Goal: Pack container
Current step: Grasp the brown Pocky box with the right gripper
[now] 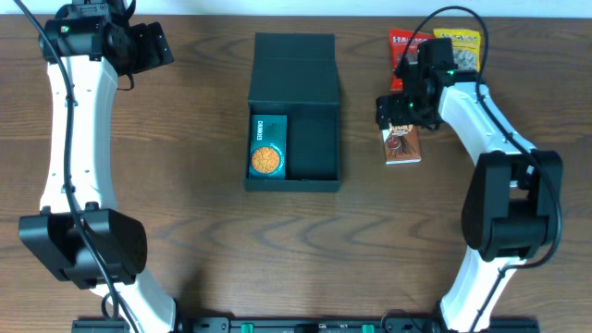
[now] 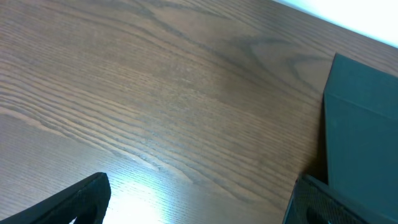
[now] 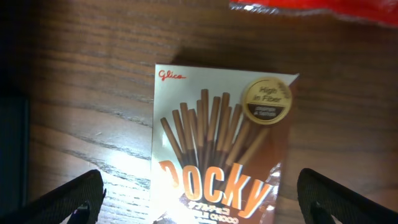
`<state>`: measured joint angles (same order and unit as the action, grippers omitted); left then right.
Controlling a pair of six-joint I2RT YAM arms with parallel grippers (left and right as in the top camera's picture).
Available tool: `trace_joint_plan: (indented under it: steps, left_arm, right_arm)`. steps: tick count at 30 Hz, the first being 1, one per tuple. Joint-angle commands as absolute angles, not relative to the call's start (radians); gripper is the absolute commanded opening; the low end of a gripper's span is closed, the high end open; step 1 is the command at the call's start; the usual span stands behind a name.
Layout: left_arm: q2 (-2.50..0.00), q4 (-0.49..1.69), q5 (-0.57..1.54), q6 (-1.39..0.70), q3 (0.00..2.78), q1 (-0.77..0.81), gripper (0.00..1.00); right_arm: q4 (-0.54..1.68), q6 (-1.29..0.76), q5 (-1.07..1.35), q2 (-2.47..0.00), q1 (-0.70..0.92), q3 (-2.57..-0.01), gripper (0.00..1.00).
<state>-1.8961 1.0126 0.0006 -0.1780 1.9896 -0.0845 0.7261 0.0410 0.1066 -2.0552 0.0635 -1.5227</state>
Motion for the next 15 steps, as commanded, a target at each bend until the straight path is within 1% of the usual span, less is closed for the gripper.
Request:
trace_joint_plan:
  steps: [1, 6, 15]
  left_arm:
    - [-1.893, 1.013, 0.001, -0.161, 2.004, -0.091, 0.95]
    - [-1.893, 1.014, 0.001, -0.161, 2.004, -0.091, 0.95]
    - [-1.893, 1.020, 0.001, -0.161, 2.004, -0.091, 0.95]
  right_arm:
    - [0.714, 0.038, 0.057, -2.067, 0.079, -1.501, 0.99]
    - [0.708, 0.038, 0.001, -2.067, 0.082, -1.477, 0.99]
    - [0.735, 0.038, 0.004, -2.106, 0.094, -1.476, 0.99]
